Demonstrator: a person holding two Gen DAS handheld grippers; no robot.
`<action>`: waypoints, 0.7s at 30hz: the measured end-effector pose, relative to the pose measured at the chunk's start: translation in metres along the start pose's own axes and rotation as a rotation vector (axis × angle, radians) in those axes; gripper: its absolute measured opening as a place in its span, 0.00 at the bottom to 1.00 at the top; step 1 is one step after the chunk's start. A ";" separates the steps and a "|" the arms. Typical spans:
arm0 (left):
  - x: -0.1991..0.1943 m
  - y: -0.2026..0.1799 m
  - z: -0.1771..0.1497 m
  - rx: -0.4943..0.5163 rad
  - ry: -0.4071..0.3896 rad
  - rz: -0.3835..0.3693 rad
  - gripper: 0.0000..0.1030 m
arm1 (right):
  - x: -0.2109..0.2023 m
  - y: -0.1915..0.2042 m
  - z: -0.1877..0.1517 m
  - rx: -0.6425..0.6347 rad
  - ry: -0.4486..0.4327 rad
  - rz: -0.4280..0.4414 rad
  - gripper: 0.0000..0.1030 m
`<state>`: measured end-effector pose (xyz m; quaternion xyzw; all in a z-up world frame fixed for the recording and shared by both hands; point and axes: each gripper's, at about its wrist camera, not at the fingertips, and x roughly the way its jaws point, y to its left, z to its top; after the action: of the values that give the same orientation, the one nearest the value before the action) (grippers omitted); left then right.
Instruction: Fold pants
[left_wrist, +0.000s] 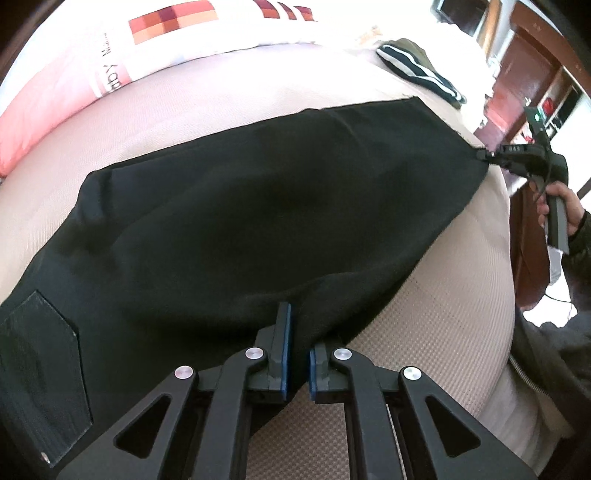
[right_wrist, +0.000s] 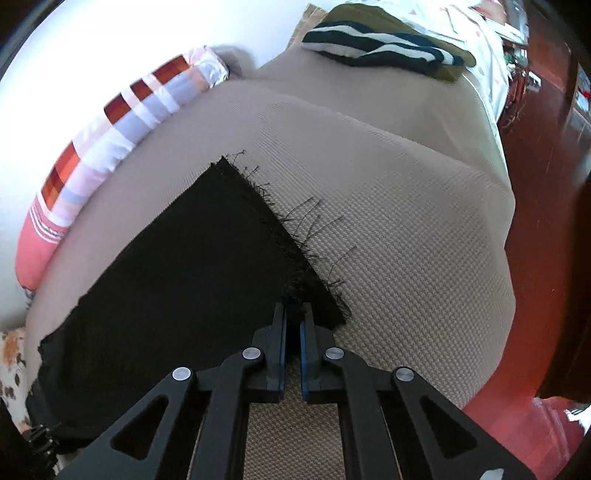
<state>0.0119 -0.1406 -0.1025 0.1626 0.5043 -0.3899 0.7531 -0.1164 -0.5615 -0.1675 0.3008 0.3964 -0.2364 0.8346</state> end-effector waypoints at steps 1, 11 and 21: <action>0.000 -0.001 0.000 0.011 0.000 0.001 0.08 | -0.002 0.000 0.000 0.003 -0.007 -0.004 0.03; -0.008 0.016 0.005 -0.101 0.048 -0.133 0.36 | -0.009 -0.001 0.010 -0.021 0.018 -0.058 0.19; -0.047 0.065 0.029 -0.256 -0.146 -0.185 0.53 | 0.028 0.045 0.098 -0.160 0.102 0.250 0.19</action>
<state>0.0703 -0.0971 -0.0581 -0.0105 0.5067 -0.4008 0.7632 -0.0208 -0.6011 -0.1267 0.2920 0.4154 -0.0828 0.8575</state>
